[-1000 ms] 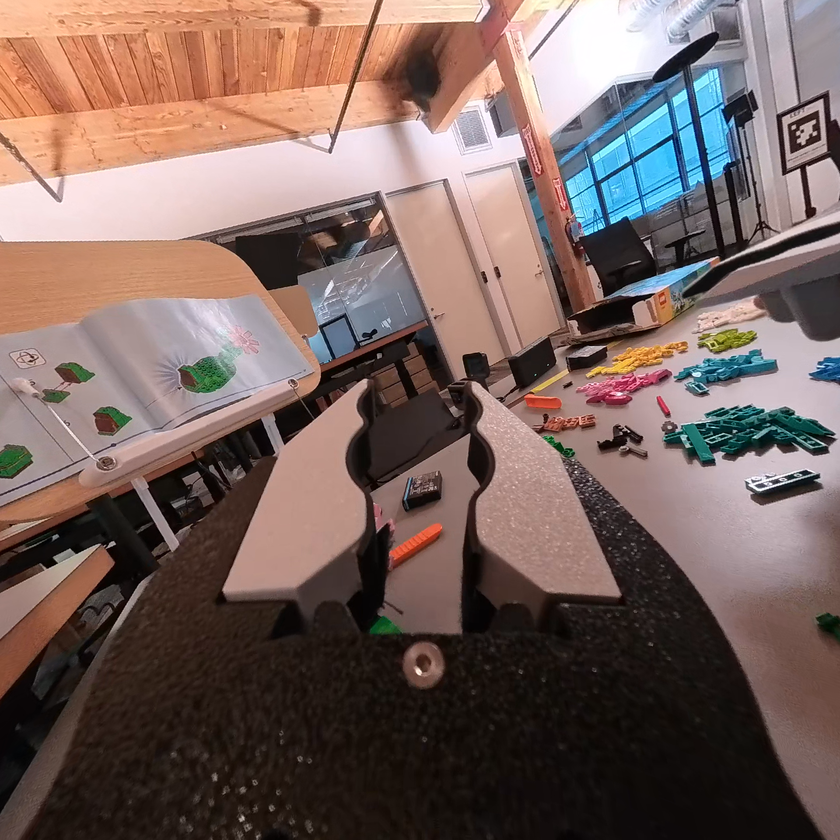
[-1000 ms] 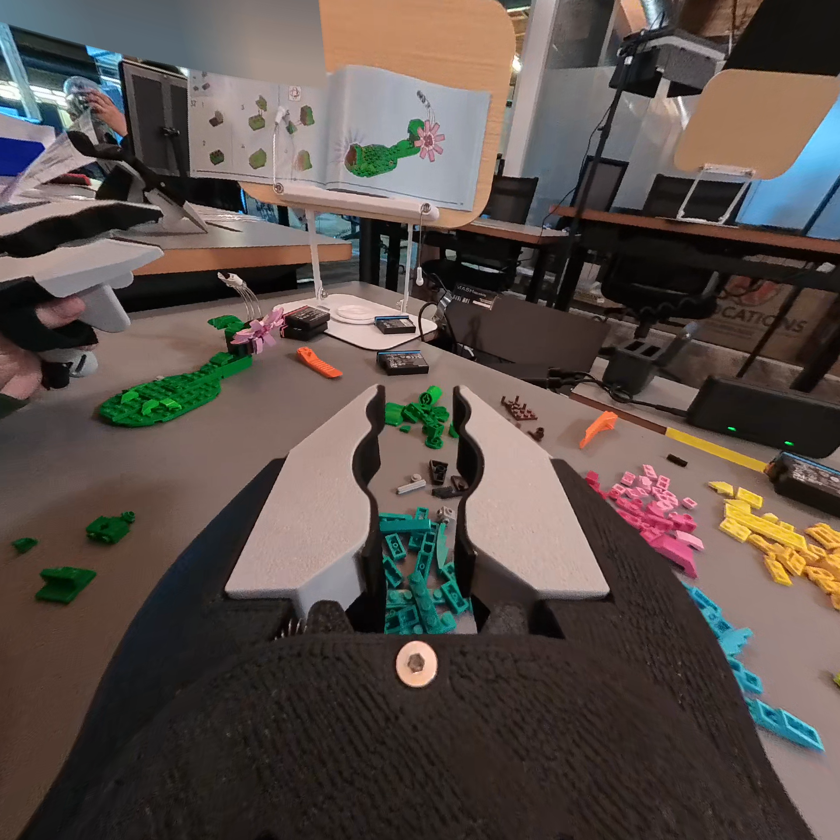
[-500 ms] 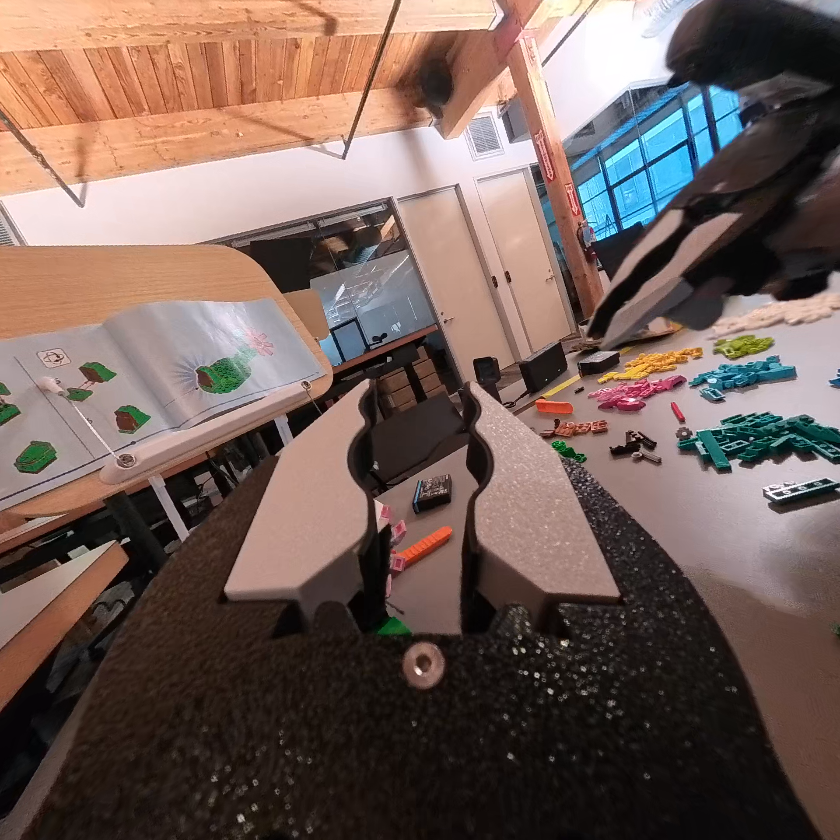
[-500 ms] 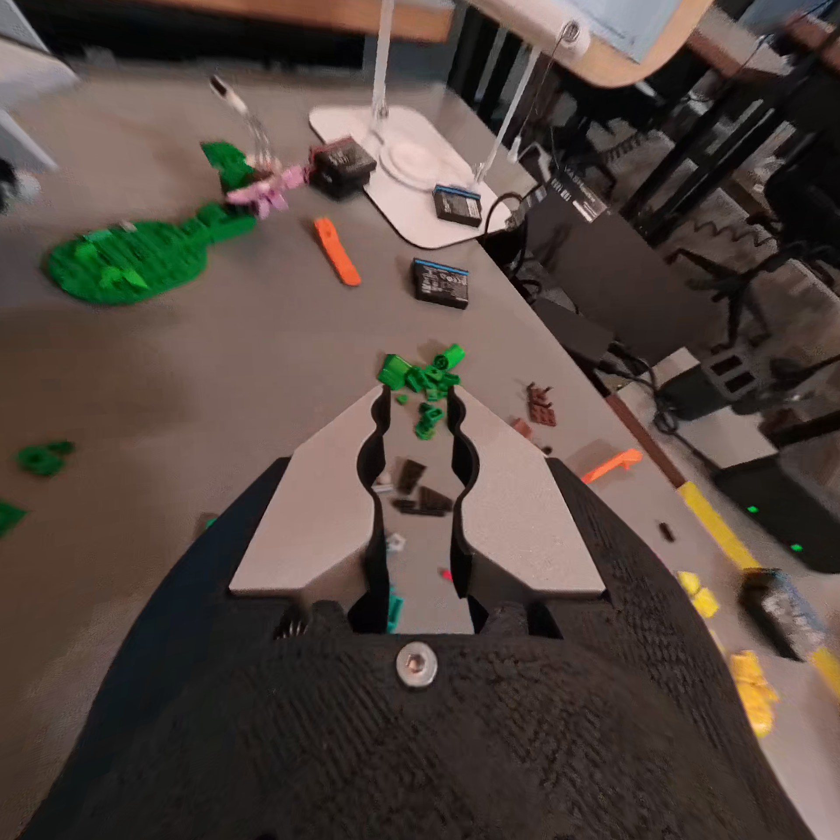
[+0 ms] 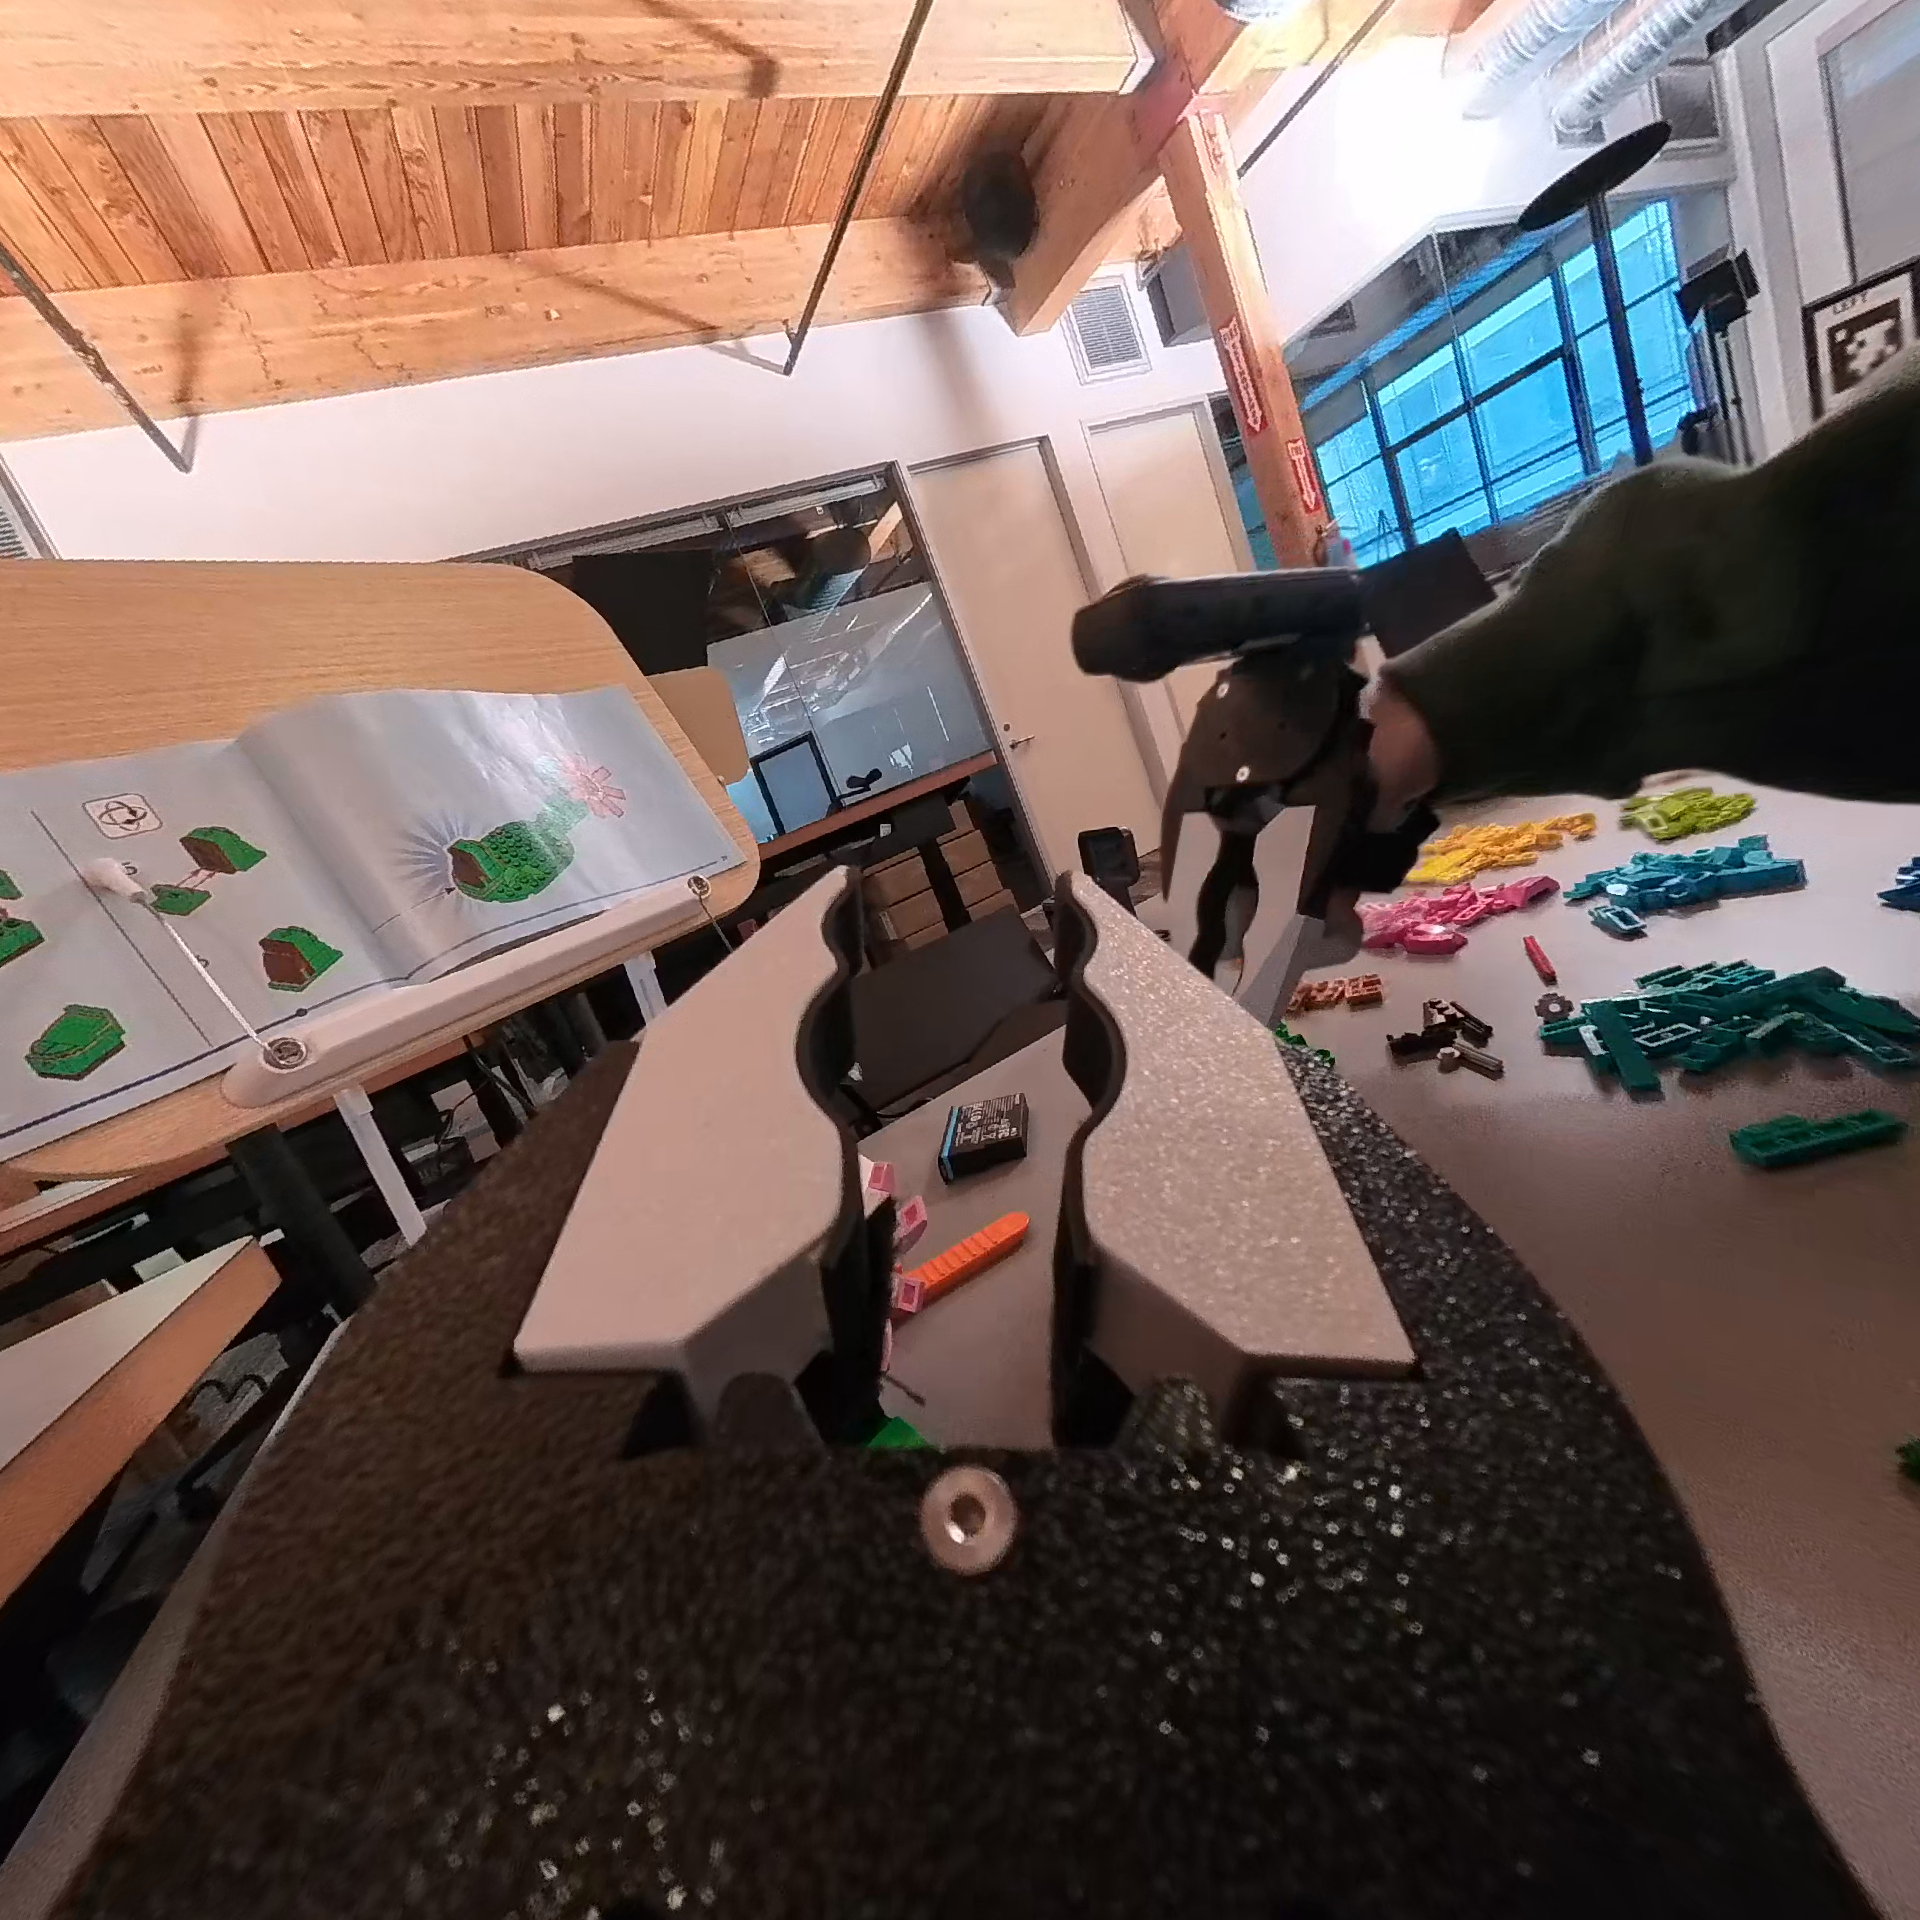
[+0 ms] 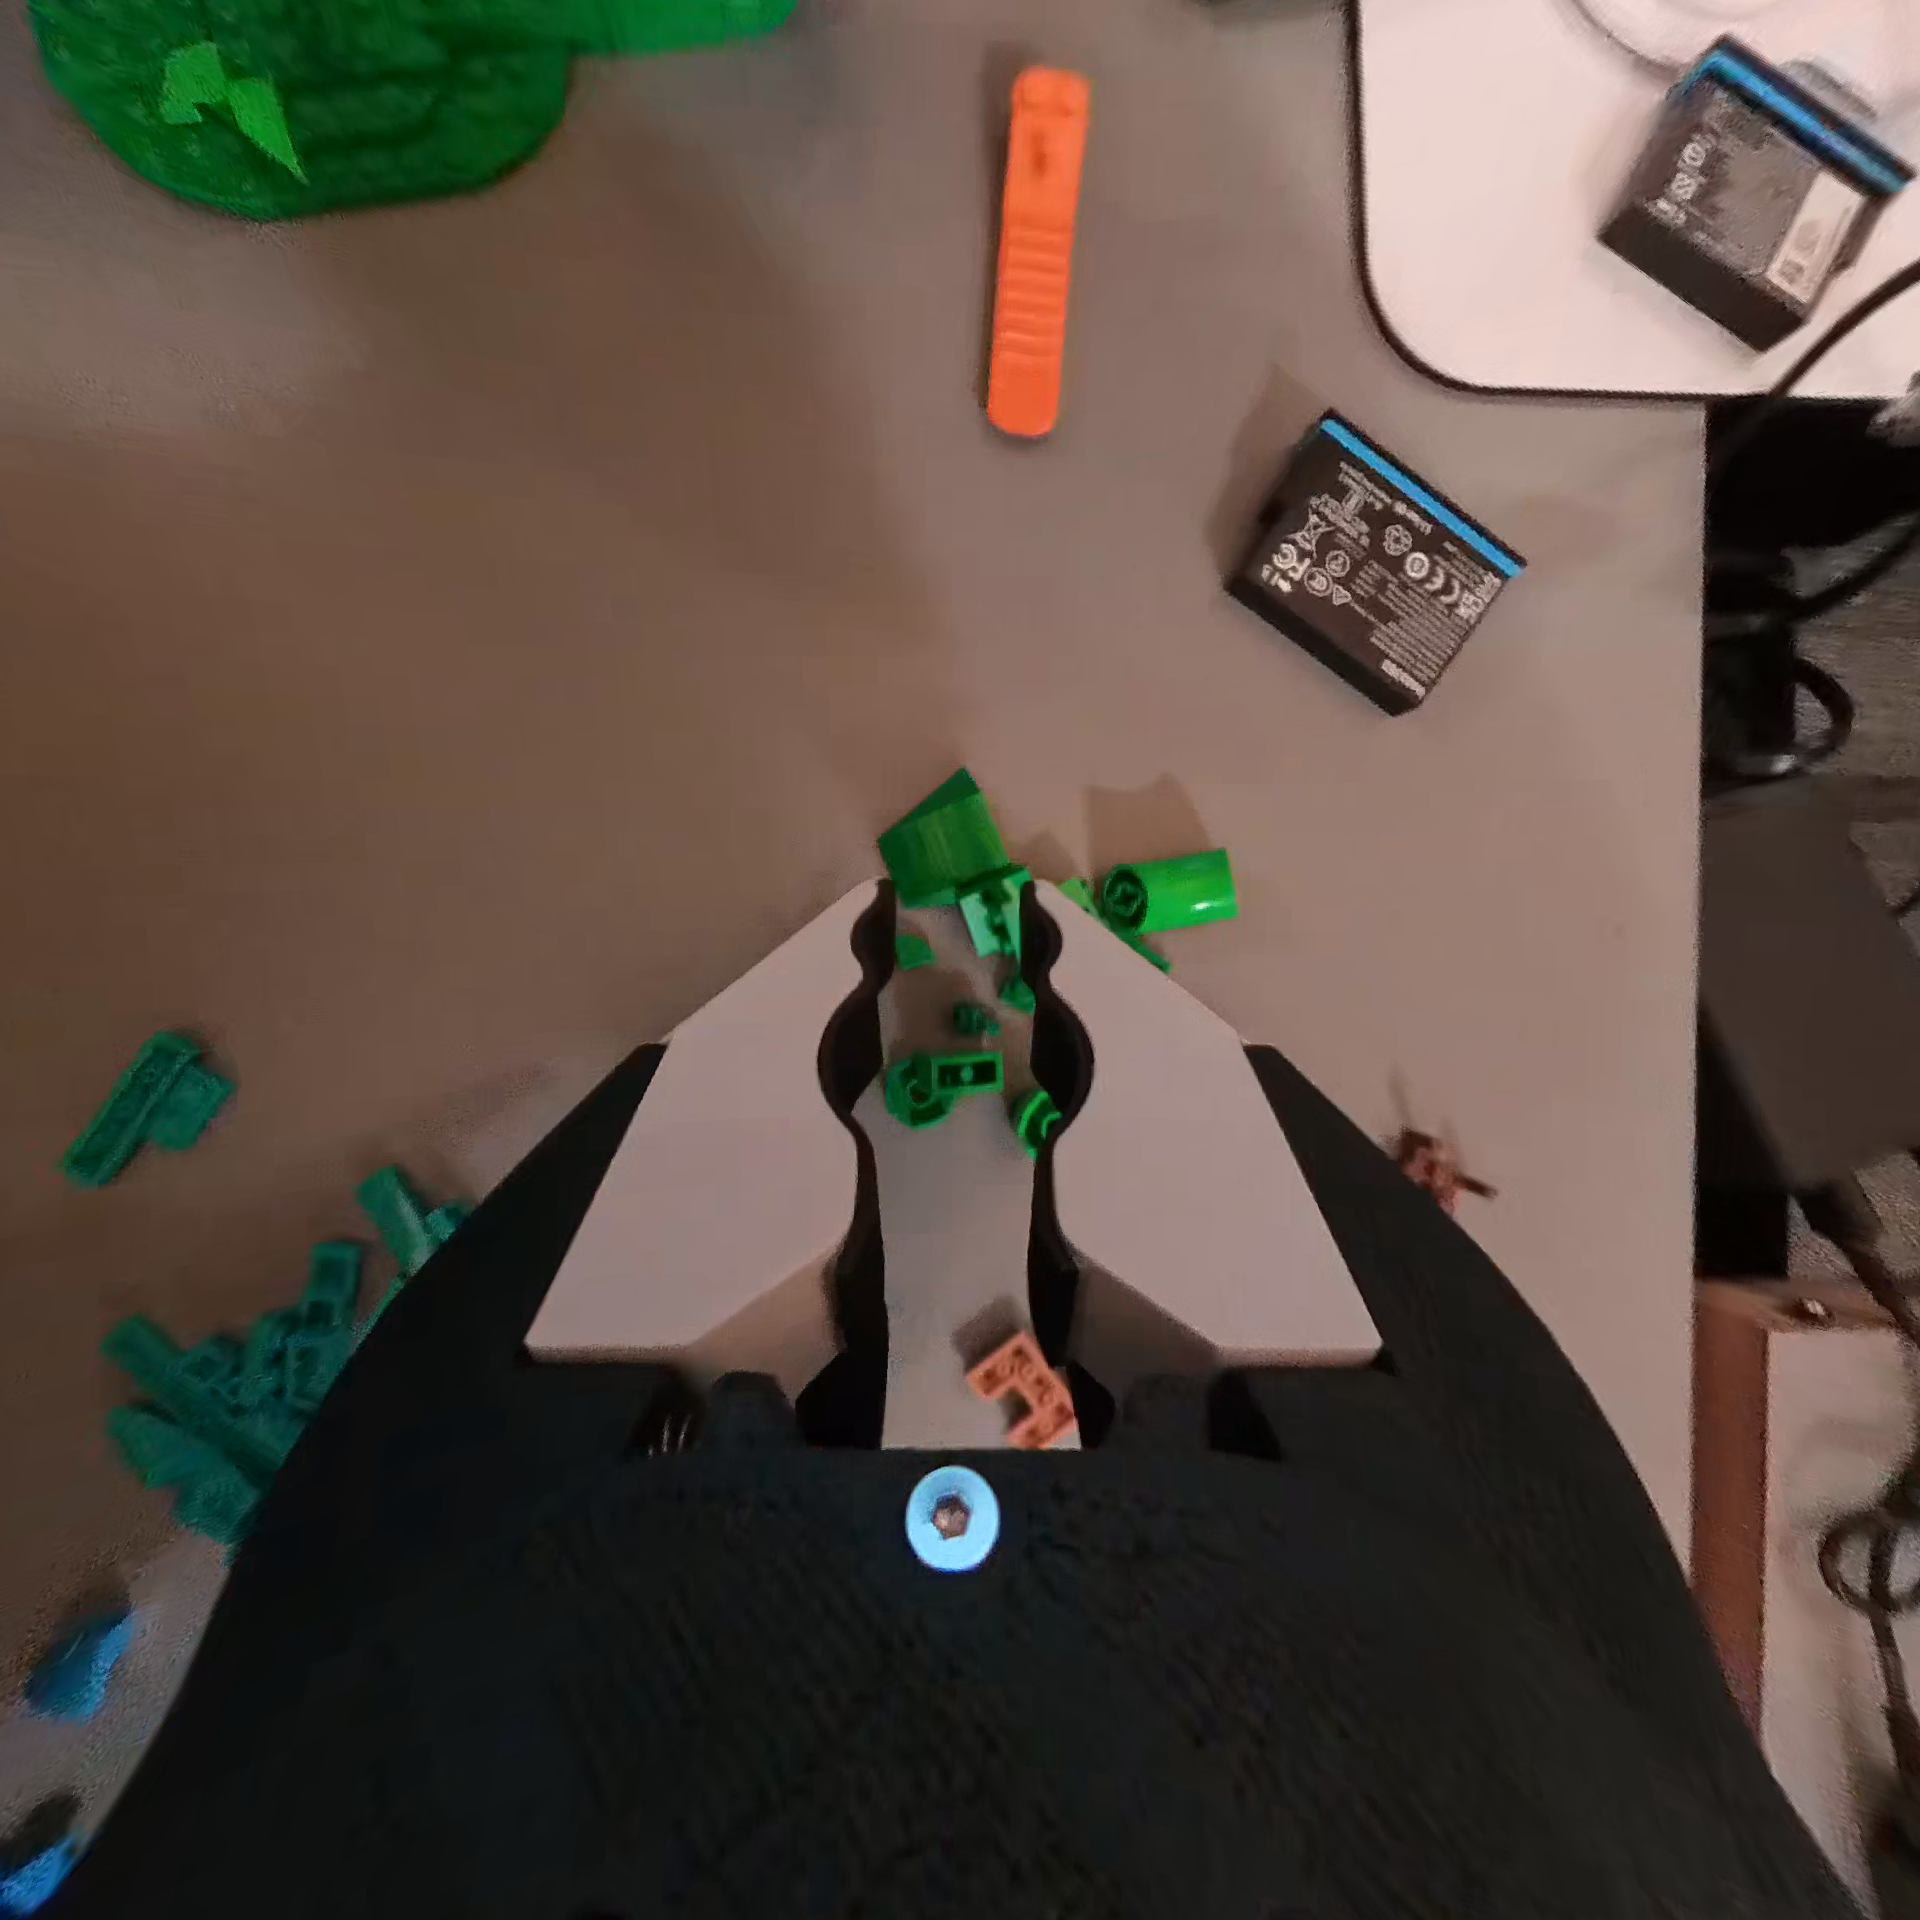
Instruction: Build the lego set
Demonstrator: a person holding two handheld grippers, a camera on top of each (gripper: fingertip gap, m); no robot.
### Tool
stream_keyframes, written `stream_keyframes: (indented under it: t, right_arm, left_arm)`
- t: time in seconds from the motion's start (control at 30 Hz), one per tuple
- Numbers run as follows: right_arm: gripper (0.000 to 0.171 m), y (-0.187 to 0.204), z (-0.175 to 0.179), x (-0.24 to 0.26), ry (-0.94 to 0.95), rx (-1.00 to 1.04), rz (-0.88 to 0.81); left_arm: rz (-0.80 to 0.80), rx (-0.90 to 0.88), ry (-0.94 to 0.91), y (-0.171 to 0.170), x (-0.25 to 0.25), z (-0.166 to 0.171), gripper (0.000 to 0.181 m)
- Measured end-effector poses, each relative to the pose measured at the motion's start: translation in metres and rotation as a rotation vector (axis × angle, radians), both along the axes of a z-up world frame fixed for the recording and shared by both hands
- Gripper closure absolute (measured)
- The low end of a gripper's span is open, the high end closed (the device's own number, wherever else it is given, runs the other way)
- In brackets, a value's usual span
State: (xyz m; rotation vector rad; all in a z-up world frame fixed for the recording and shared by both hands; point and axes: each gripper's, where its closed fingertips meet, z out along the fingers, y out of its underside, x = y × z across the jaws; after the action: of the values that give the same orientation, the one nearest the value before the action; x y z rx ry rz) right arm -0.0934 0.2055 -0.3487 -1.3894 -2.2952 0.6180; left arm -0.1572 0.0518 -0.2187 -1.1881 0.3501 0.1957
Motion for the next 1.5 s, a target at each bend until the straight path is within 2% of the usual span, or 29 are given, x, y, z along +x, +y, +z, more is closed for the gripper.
stream_keyframes:
  t: [0.23,0.43,0.6,0.73,1.03,1.17,1.27,1.4,1.5]
  right_arm:
    - [0.141,-0.005,-0.019,-0.009,-0.067,0.088,0.139]
    - [0.146,-0.004,-0.022,-0.010,-0.105,0.101,0.153]
    - [0.147,-0.011,-0.021,-0.009,-0.084,0.126,0.187]
    - [0.159,-0.019,-0.011,-0.013,0.004,0.139,0.213]
    - [0.154,-0.023,-0.008,-0.012,0.017,0.154,0.205]
    - [0.151,-0.001,0.000,-0.008,0.011,0.212,0.131]
    - [0.150,0.021,0.008,-0.002,0.024,0.209,0.024]
    - [0.150,0.050,0.012,0.009,0.004,0.237,-0.093]
    - [0.153,0.063,0.011,0.007,0.015,0.171,-0.212]
  left_arm:
    - [-0.003,-0.006,-0.004,0.001,0.000,-0.001,0.148]
    - [-0.004,-0.007,-0.006,0.001,0.000,-0.001,0.148]
    - [-0.004,-0.006,-0.009,0.001,-0.001,-0.001,0.148]
    - [-0.003,-0.003,-0.011,0.000,-0.001,-0.001,0.148]
    - [-0.022,0.011,0.062,-0.002,0.013,0.000,0.149]
    - [0.052,0.109,0.060,-0.015,-0.001,0.018,0.152]
    - [0.132,0.164,-0.031,-0.025,-0.031,0.031,0.151]
    - [0.292,0.117,-0.148,-0.024,-0.085,0.020,0.151]
    - [0.304,0.113,-0.261,-0.026,-0.104,0.016,0.150]
